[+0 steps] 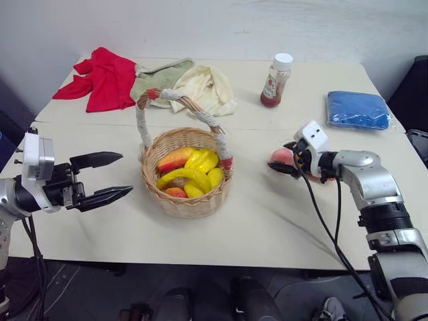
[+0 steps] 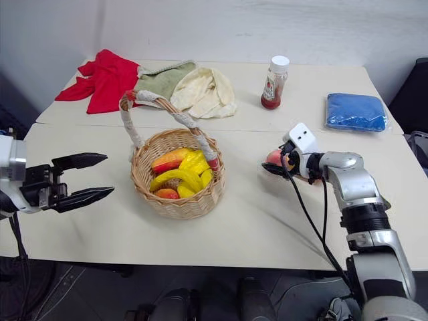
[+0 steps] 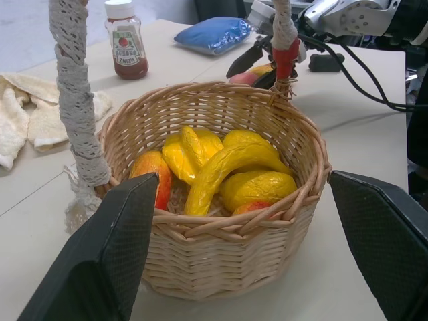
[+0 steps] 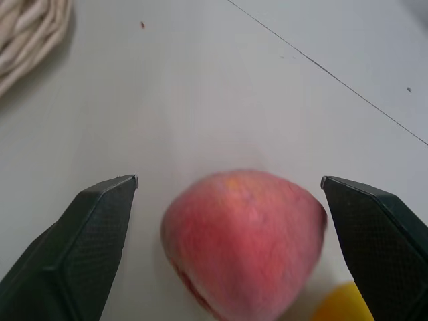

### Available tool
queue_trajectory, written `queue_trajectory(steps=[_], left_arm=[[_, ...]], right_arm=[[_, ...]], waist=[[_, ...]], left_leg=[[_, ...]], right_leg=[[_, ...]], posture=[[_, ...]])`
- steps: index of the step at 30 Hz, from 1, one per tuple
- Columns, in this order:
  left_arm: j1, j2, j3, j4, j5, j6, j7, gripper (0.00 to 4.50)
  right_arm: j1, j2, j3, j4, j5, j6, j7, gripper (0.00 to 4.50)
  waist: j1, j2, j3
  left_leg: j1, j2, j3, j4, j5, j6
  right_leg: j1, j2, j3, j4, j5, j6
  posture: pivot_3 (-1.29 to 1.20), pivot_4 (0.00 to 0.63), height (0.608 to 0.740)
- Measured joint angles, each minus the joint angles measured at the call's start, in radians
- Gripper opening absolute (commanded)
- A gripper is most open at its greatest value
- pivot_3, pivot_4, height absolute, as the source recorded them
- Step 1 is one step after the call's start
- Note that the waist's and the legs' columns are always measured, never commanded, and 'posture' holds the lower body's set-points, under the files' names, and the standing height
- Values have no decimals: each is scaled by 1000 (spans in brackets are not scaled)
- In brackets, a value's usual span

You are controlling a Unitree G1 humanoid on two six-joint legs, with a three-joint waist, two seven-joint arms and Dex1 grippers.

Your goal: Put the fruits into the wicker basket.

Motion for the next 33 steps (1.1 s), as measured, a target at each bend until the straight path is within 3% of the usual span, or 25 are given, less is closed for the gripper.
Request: queue_trajectory(steps=[2,7,10,14,19,27,33], left_arm=[[3,0,1,-18,-5,4,9,4258],[16,0,5,-26,-11,10,25,4258],[20,1,19,-38,-27,27,28,4258],[24,1,53,-75,-109,91,48,4258],[22,-3,68,-104,-162,133,93,4258],[52,-33,66,-103,-156,121,128,4258],[68,-43,67,-102,-141,103,138,4258]], right_arm=[[-14,17,1,27,0,-3,15,3944],[-50,19,22,90,-32,-16,56,2408],[-56,15,27,94,-39,-23,92,2145],[-65,46,-14,35,60,-86,225,2142],[-234,169,-59,-57,218,-36,287,2142],[-358,334,-21,112,235,-46,379,2142],[-383,372,-2,203,211,-67,436,4216]], waist=[[1,0,0],[2,0,0],[2,0,0],[-4,1,0],[-23,1,1],[-20,1,1],[-24,1,1]], left_leg=[[0,0,0,0,0,0],[0,0,0,0,0,0],[0,0,0,0,0,0],[0,0,0,0,0,0],[1,1,-1,-1,1,-2],[-1,0,-2,-1,2,-4],[-2,0,0,-1,1,-5]], right_leg=[[0,0,0,0,0,0],[0,-1,0,0,0,0],[0,-1,0,0,0,0],[0,0,0,1,0,0],[-2,1,-1,7,0,0],[-2,-2,-2,6,0,0],[-3,-3,-4,5,0,0]], posture=[[0,150,740],[0,150,740],[0,150,740],[0,150,740],[0,150,740],[0,150,740],[0,150,740]])
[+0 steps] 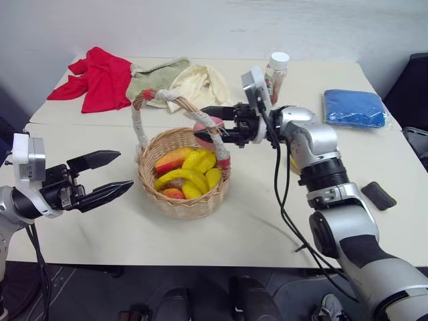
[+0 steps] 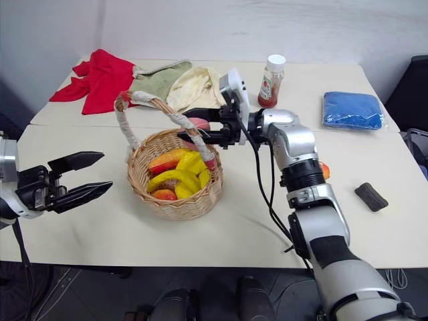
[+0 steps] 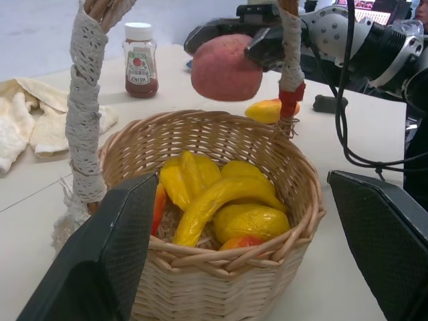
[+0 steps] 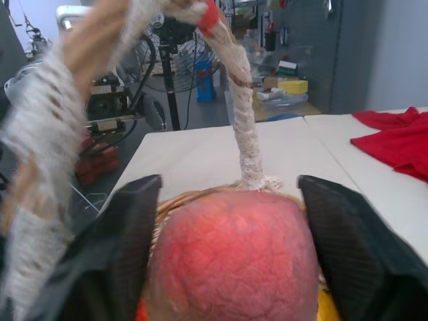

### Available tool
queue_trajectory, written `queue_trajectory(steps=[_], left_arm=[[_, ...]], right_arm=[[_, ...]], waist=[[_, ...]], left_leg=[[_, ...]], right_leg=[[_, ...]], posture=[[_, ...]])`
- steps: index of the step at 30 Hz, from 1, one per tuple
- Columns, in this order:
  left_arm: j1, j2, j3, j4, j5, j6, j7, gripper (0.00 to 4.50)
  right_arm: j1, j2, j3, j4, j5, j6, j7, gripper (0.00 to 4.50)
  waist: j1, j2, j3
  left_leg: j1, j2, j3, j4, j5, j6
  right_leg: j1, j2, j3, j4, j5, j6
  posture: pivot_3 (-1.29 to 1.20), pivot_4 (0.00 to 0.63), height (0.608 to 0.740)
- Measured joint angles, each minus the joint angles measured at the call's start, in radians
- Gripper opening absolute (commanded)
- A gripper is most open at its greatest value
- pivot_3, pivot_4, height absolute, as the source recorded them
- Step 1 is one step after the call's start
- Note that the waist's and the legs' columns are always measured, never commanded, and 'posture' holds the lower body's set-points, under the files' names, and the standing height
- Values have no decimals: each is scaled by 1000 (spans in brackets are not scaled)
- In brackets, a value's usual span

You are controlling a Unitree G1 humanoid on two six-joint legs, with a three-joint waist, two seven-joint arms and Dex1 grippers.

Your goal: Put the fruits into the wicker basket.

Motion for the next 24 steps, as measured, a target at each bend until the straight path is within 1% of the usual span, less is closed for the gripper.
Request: queue_trajectory(steps=[1,3,6,9,11,15,19,20,22,24], left_arm=[[0,-1,0,0,0,0,1,4258],[0,-1,0,0,-3,3,1,4258],[0,-1,-6,-4,-26,21,-10,4258],[-2,6,-11,-6,-32,28,-26,4258],[-9,11,-18,-10,-33,29,-33,4258],[-12,17,-32,-32,-33,30,-46,4258],[-26,18,-40,-35,-38,35,-45,4258],[-27,18,-40,-32,-38,38,-46,4258],[-33,20,-61,-32,-31,38,-60,4258],[-31,22,-90,-29,-12,23,-79,4258]], right_arm=[[0,4,0,20,-6,-11,0,4457],[-8,-2,-8,67,-18,-36,0,4457],[-17,-48,-47,77,-16,-46,6,4457],[2,-131,-103,64,-8,-89,9,4457],[59,-202,-150,42,-9,-144,-3,4457],[291,-389,-241,-45,-41,-287,-19,4457],[647,-542,-357,-239,-50,-359,-41,4457],[703,-555,-378,-263,-53,-367,-50,4457],[861,-564,-462,-328,-53,-403,-96,4457],[1013,-563,-551,-349,-55,-459,-142,4457]], waist=[[-1,0,0],[0,0,0],[1,0,0],[7,0,0],[12,0,0],[27,0,0],[33,0,0],[31,0,0],[25,0,0],[27,0,0]], left_leg=[[0,0,0,0,0,0],[0,0,1,-1,0,-1],[-3,0,2,-1,0,-1],[-5,0,2,-1,0,-1],[-5,0,3,-1,0,0],[-5,0,7,-2,0,0],[-4,0,8,-3,0,0],[-4,0,9,-2,0,0],[2,0,13,-2,-1,2],[7,0,12,-3,-2,4]], right_leg=[[-1,0,0,0,0,0],[-1,0,0,0,0,0],[-5,0,0,1,0,0],[-6,-1,0,0,0,0],[-6,-1,-1,-1,0,0],[-7,0,0,-2,0,0],[-7,1,0,-2,0,0],[-7,1,1,-2,0,0],[-5,2,5,-2,0,0],[0,3,5,-2,0,0]], posture=[[0,150,740],[0,150,740],[0,150,740],[0,150,740],[0,150,740],[0,150,740],[0,150,740],[0,150,740],[0,150,740],[0,150,740]])
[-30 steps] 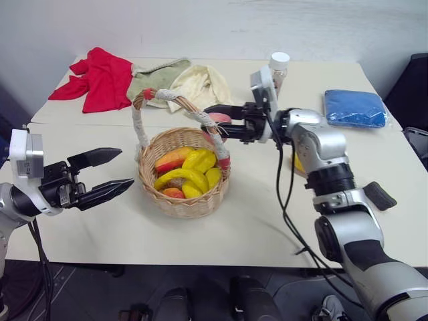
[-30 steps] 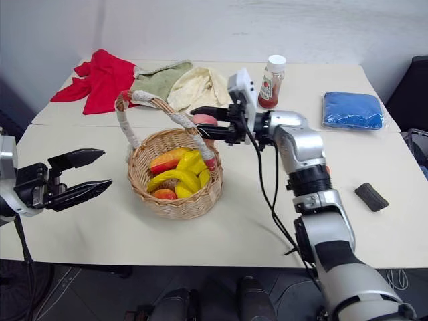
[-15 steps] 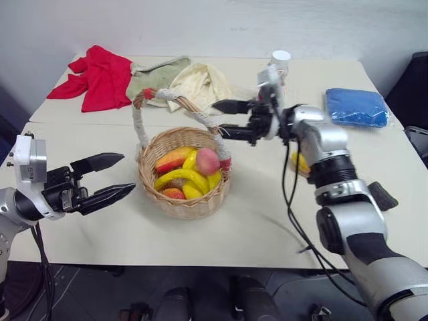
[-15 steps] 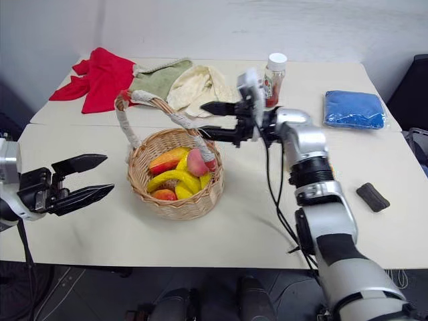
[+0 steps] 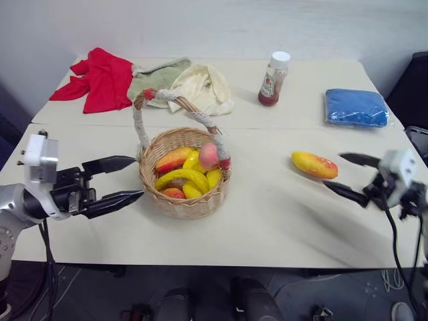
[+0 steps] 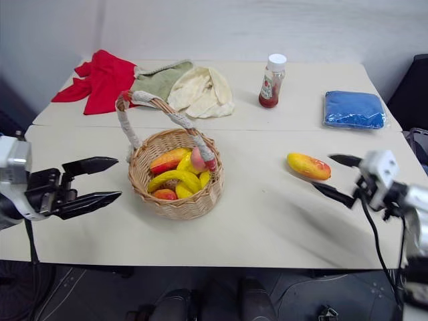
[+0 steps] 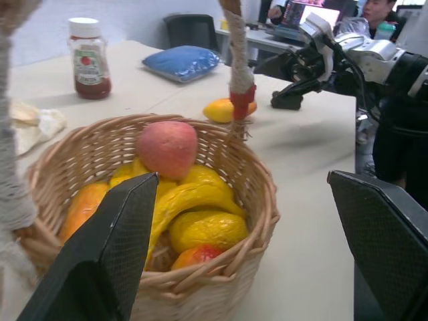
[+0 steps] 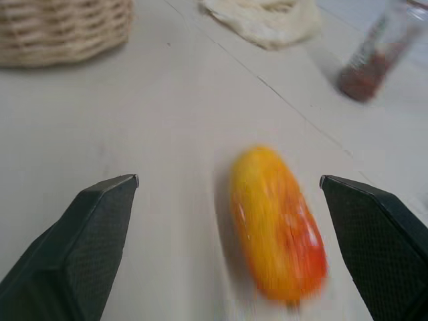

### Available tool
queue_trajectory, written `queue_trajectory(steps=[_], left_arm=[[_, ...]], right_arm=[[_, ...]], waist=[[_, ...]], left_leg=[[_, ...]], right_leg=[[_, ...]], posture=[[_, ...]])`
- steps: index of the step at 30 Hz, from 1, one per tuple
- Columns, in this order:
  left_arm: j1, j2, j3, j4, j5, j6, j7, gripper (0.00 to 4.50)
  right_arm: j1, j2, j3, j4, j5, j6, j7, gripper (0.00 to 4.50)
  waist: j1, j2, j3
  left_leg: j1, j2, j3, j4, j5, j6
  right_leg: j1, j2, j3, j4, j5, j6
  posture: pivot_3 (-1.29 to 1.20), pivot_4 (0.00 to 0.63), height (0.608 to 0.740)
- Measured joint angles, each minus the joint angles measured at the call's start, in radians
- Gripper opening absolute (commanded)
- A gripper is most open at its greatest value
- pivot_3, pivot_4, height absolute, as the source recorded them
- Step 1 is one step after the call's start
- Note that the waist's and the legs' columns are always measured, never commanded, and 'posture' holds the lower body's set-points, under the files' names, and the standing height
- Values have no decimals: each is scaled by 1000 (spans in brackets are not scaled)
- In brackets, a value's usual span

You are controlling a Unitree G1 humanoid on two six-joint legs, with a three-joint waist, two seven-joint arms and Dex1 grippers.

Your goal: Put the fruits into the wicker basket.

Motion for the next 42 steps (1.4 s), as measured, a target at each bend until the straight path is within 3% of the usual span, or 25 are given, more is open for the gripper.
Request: queue_trajectory(steps=[3,7,11,14,21,24,29,35,42], left_arm=[[-30,-10,-36,36,34,-30,0,4258],[-66,-7,-42,40,32,-28,0,4258],[-52,-5,-72,36,32,-13,-13,4258],[-47,-5,-73,35,36,-18,-12,4258],[-15,-4,-68,27,46,-25,-11,4258],[-4,-4,-59,19,46,-24,-8,4258],[45,-3,-12,-15,36,-18,2,4258],[88,-4,43,-49,28,-13,26,4258],[99,-19,61,-68,13,-13,69,4258]], right_arm=[[162,15,-72,-2,-12,-71,-45,4457],[198,26,-80,-51,1,-51,-87,4457],[52,4,9,-92,8,26,-111,4457],[-138,-40,147,-28,-54,85,-107,4457],[-535,-38,429,382,-261,93,-79,4457],[-644,-5,495,536,-305,106,-34,3910],[-739,33,504,687,-306,73,38,2444],[-818,76,483,666,-227,101,186,2424],[-1070,276,509,510,-134,313,226,2424]], waist=[[0,0,0],[-16,0,0],[-27,0,0],[-23,0,0],[-8,0,1],[-6,0,1],[-6,0,1],[-13,0,1],[-33,1,1]], left_leg=[[12,1,0,-5,0,0],[14,2,2,-6,0,-1],[13,3,1,-6,2,-4],[12,2,1,-5,2,-4],[6,2,1,-4,2,-5],[5,2,1,-3,2,-5],[4,2,1,-2,2,-4],[5,2,0,-2,2,-4],[3,4,-3,-5,3,-7]], right_leg=[[12,2,1,-5,1,-1],[13,2,3,-5,2,-1],[10,4,3,-3,1,-1],[9,3,3,-3,1,-2],[5,2,2,-6,1,-2],[5,2,2,-7,1,-2],[5,2,2,-7,1,-1],[5,1,1,-5,2,-1],[2,2,-2,1,1,-3]], posture=[[0,150,740],[0,150,740],[0,150,740],[0,150,740],[0,150,740],[0,150,740],[0,150,740],[0,150,740],[0,150,740]])
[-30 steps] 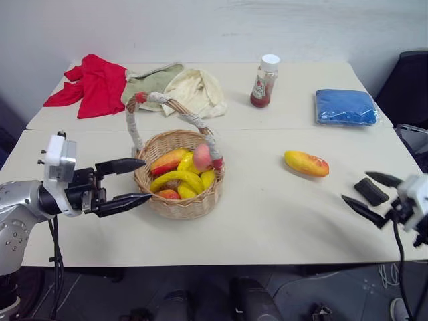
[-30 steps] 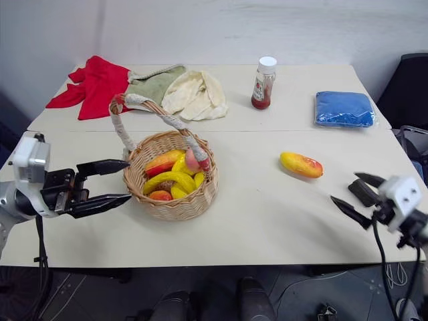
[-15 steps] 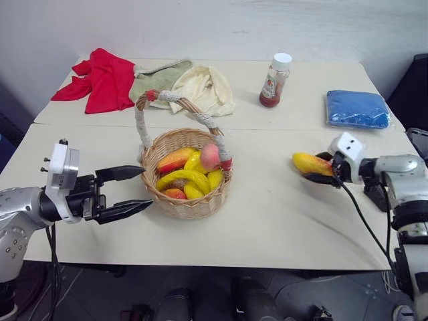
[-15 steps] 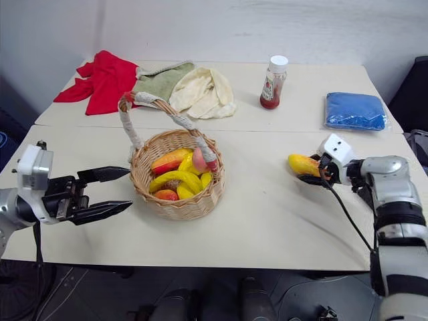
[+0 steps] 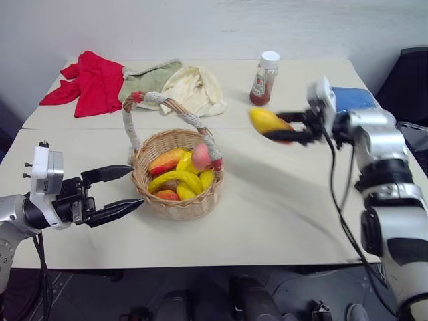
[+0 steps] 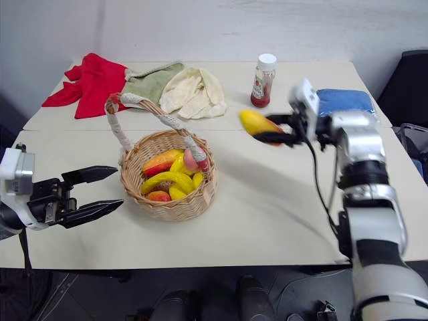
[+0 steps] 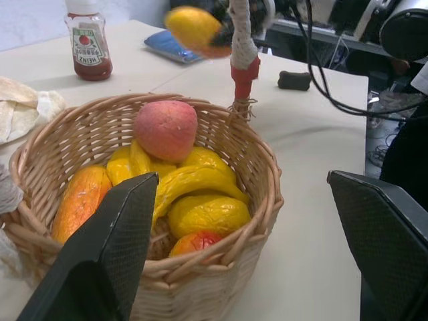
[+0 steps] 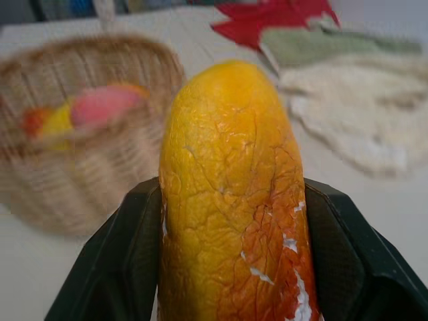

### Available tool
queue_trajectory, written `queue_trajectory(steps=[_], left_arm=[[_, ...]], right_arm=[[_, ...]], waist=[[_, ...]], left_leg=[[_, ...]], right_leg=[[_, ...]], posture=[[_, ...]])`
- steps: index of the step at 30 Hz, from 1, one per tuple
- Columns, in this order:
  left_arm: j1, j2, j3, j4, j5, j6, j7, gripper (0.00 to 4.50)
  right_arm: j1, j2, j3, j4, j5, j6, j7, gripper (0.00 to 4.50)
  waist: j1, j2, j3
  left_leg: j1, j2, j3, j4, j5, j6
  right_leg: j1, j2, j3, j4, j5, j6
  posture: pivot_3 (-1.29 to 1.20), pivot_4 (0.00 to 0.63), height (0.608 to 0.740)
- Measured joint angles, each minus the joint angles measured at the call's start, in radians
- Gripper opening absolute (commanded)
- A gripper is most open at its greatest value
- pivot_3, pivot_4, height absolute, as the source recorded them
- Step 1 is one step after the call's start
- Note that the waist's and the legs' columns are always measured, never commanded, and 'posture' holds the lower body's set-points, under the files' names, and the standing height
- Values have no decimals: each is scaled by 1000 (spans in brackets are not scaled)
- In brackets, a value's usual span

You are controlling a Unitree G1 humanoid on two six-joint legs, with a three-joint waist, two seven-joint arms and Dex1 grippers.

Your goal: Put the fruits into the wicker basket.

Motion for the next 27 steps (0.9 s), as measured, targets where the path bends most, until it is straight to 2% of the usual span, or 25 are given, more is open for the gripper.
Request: queue_trajectory(steps=[5,9,12,15,21,27], left_arm=[[0,-46,1,2,0,-18,29,4258],[18,-57,23,6,3,-37,42,4258],[54,-64,35,6,10,-48,42,4258],[67,-77,35,6,11,-51,52,4258],[67,-87,30,4,13,-70,71,4258],[64,-92,23,12,20,-85,73,4258]], right_arm=[[-84,148,38,55,7,11,73,2424],[-126,211,46,62,23,17,122,2424],[-136,222,75,65,25,-5,129,3401],[-134,277,79,111,12,-89,126,4450],[-141,288,4,202,16,-234,71,4484],[-145,124,-56,300,-1,-333,20,4484]], waist=[[9,0,0],[10,0,0],[7,0,0],[4,0,0],[4,0,0],[10,0,0]], left_leg=[[-14,-3,0,7,0,1],[-17,-2,-1,9,-1,2],[-17,-2,-1,10,-1,3],[-16,-2,-1,10,-1,2],[-16,-2,-1,10,0,1],[-16,-3,-1,10,-1,2]], right_leg=[[-11,-4,-1,4,0,0],[-11,-5,-4,3,0,1],[-11,-5,-5,3,0,1],[-12,-5,-5,6,0,0],[-12,-5,-5,6,0,0],[-11,-6,-5,4,0,0]], posture=[[0,150,740],[0,150,740],[0,150,740],[0,150,740],[0,150,740],[0,150,740]])
